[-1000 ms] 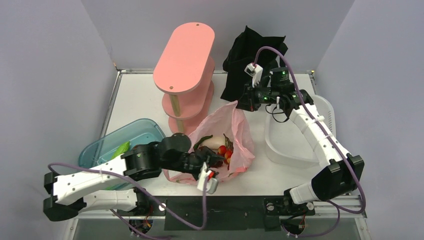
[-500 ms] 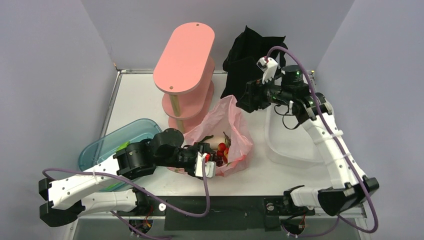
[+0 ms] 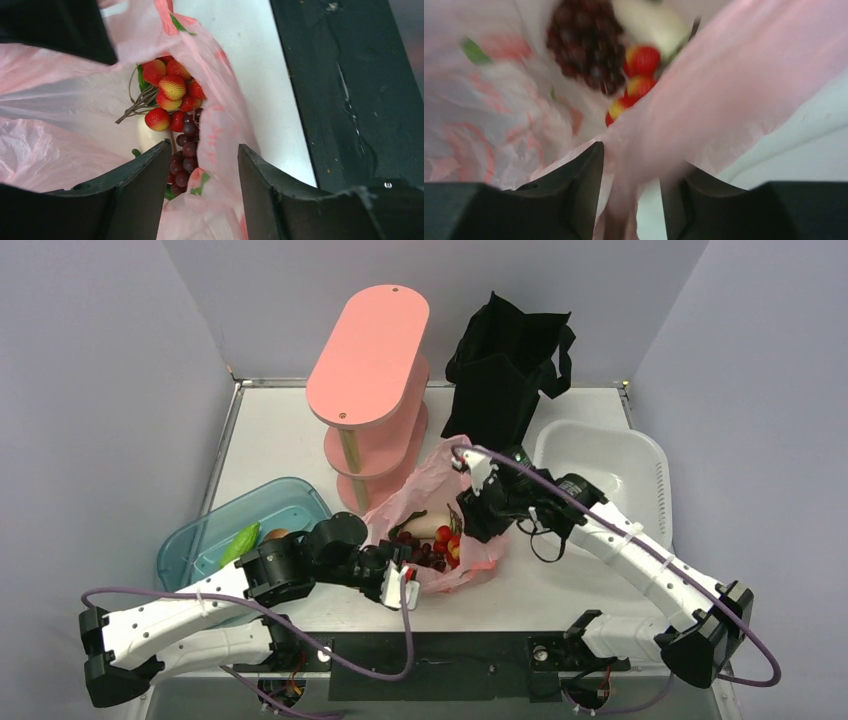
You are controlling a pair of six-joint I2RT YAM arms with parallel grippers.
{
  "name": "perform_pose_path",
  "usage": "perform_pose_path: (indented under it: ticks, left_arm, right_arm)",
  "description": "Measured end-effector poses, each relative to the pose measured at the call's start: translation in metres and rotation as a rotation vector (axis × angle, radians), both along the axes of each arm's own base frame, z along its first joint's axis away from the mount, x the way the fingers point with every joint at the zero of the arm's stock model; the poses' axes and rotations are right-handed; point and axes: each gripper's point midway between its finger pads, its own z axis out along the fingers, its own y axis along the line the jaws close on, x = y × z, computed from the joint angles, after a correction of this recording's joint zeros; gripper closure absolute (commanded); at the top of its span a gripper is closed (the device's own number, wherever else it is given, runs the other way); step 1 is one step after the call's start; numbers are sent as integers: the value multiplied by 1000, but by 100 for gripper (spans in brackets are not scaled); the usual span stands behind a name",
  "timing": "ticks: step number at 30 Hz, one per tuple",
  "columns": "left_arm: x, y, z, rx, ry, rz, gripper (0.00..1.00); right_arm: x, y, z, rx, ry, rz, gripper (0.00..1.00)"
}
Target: Untie the knot of the grocery bags and take out the mixed food
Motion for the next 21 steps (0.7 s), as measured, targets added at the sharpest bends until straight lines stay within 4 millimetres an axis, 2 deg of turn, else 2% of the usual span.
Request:
perform_pose_path:
  ticks: [3, 5, 7, 9, 11, 14, 16, 18, 21]
  left_arm:
    - [-16, 10, -8, 8, -13, -79, 53]
    - [-30, 16, -23, 28, -20, -139, 53]
    - [-50, 23, -53, 86, -27, -225, 53]
    - [-68, 34, -92, 184, -23, -313, 54]
    - [-74, 49, -124, 293, -14, -358, 57]
    - [-76, 60, -141, 381, 1, -384, 58]
    - [-78, 57, -131, 371, 15, -390, 54]
    - [-80, 43, -103, 294, 28, -382, 50]
    - [-79, 13, -24, 76, 19, -342, 48]
  right_arm:
    - [-24, -27, -47, -164, 43, 85, 89]
    - [-37, -44, -62, -241, 33, 152, 97]
    - [-46, -60, -67, -298, -16, 234, 100]
    - [-55, -69, -65, -322, -79, 310, 100]
    - [-61, -72, -61, -331, -135, 377, 100]
    - [-69, -69, -58, -330, -189, 456, 100]
    - [-77, -65, -61, -329, -205, 513, 100]
    - [-84, -63, -68, -334, -213, 564, 100]
    - [-92, -62, -73, -338, -216, 603, 99]
